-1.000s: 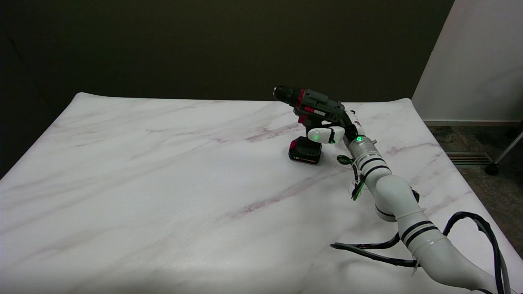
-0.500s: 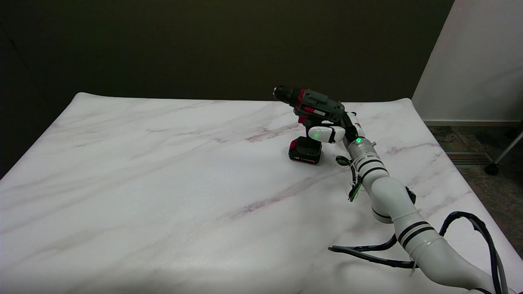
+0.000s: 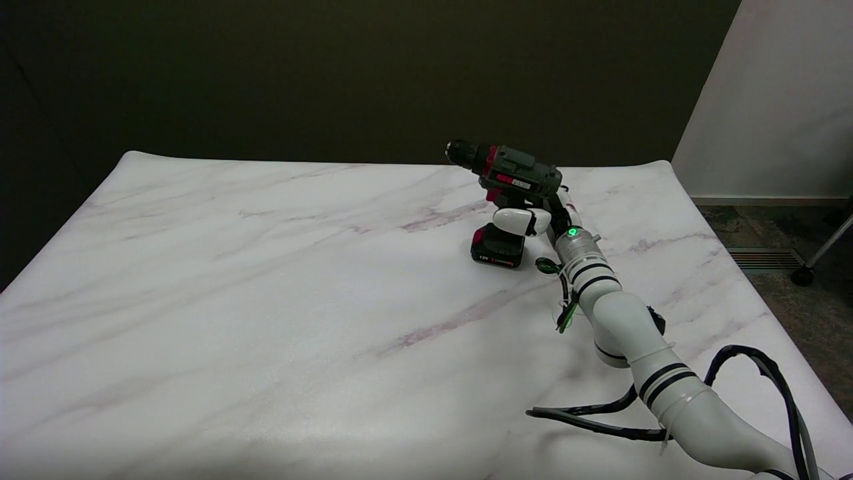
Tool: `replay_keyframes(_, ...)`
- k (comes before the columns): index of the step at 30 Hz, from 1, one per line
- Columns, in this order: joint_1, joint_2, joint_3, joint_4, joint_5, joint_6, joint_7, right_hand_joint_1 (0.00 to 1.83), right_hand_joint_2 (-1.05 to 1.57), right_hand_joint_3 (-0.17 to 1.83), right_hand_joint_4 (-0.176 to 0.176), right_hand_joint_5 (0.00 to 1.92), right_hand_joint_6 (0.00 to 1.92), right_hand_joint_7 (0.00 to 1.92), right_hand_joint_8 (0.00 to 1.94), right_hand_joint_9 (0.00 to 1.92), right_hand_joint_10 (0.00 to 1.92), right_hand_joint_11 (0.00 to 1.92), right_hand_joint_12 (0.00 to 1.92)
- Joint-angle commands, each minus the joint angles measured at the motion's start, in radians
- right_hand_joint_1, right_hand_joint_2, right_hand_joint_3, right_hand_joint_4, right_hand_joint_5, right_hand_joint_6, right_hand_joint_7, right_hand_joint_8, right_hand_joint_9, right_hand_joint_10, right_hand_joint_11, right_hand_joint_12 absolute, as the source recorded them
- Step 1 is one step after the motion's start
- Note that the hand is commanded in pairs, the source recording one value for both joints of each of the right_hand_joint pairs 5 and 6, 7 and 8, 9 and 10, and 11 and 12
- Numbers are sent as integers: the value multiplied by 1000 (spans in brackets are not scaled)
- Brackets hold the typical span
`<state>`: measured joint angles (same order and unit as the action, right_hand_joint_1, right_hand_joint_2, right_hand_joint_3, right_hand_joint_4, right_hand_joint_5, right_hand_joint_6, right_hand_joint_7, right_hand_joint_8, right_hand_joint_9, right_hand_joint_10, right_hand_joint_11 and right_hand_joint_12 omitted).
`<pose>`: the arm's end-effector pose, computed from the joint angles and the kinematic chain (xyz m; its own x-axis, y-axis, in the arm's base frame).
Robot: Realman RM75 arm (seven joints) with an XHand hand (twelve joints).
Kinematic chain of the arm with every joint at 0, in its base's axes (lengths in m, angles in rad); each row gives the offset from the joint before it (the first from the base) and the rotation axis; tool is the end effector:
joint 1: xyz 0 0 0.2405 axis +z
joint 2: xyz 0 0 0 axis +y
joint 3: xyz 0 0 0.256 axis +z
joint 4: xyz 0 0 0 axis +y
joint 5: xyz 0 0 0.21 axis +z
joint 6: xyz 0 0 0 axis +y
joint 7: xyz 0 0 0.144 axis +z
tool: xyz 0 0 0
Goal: Pick up the power screwdriver.
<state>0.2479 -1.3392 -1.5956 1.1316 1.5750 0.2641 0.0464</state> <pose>-0.2974 -0.4019 0.3623 0.2201 0.2965 0.9293 -0.9682 0.1828 0.1710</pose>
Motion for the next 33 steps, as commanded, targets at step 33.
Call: replay_keyframes(33, 10, -37, -68, 12, 7, 11, 8, 982, -596, 446, 44, 175, 175, 393, 393, 202, 202, 430, 430)
